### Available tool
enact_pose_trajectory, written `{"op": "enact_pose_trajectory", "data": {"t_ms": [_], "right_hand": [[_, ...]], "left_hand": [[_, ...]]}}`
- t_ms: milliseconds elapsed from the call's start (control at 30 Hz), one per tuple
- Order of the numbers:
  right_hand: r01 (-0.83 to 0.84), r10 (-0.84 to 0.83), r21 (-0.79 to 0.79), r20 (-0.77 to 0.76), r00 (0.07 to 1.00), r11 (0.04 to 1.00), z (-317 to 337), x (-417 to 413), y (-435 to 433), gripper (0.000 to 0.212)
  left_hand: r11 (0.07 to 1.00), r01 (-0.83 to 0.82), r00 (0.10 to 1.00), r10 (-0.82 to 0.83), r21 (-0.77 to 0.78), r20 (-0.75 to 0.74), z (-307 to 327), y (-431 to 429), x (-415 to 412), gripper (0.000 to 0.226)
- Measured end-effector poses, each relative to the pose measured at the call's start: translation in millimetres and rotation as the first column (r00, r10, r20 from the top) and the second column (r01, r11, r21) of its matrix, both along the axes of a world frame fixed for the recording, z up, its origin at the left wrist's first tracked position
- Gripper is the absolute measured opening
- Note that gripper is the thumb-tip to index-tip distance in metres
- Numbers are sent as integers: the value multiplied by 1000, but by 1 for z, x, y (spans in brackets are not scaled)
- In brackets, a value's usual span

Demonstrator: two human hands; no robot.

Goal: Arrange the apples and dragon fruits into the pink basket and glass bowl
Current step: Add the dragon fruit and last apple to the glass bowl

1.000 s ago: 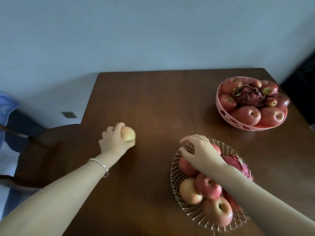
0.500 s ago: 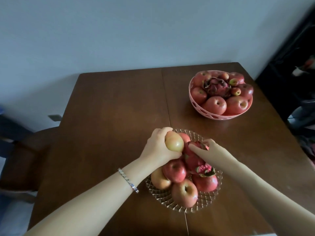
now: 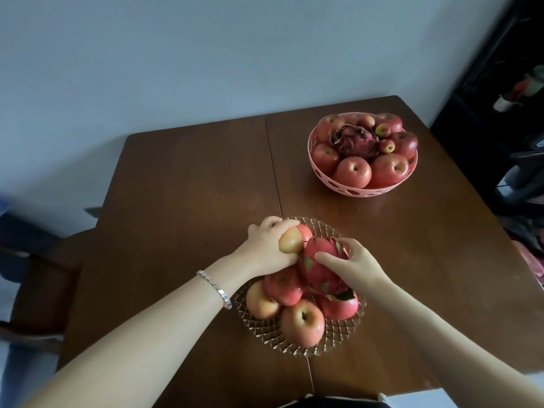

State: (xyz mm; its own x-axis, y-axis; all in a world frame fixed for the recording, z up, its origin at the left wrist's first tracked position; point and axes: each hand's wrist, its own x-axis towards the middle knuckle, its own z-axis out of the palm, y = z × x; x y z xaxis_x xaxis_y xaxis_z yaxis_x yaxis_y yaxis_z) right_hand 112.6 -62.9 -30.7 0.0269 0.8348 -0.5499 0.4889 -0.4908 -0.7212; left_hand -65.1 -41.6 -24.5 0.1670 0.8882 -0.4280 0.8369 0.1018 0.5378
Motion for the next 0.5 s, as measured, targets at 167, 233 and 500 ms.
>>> {"op": "enact_pose_trajectory", "data": {"t_ms": [167,233,500], "right_hand": [[115,-112,61,-53,992,991,-7,-8,-17,63],[149,-146,57,-50,988,987,-9,-13,-19,61],[95,-96,16,156,983,995,-13,-21,-14,63]], "left_hand": [[994,-91,996,91,62,1,2,-4,5,57],[991,-102,994,106,92,-35,6,-2,9,51],[992,84,995,-78,97,-65,-4,-5,7,63]]}}
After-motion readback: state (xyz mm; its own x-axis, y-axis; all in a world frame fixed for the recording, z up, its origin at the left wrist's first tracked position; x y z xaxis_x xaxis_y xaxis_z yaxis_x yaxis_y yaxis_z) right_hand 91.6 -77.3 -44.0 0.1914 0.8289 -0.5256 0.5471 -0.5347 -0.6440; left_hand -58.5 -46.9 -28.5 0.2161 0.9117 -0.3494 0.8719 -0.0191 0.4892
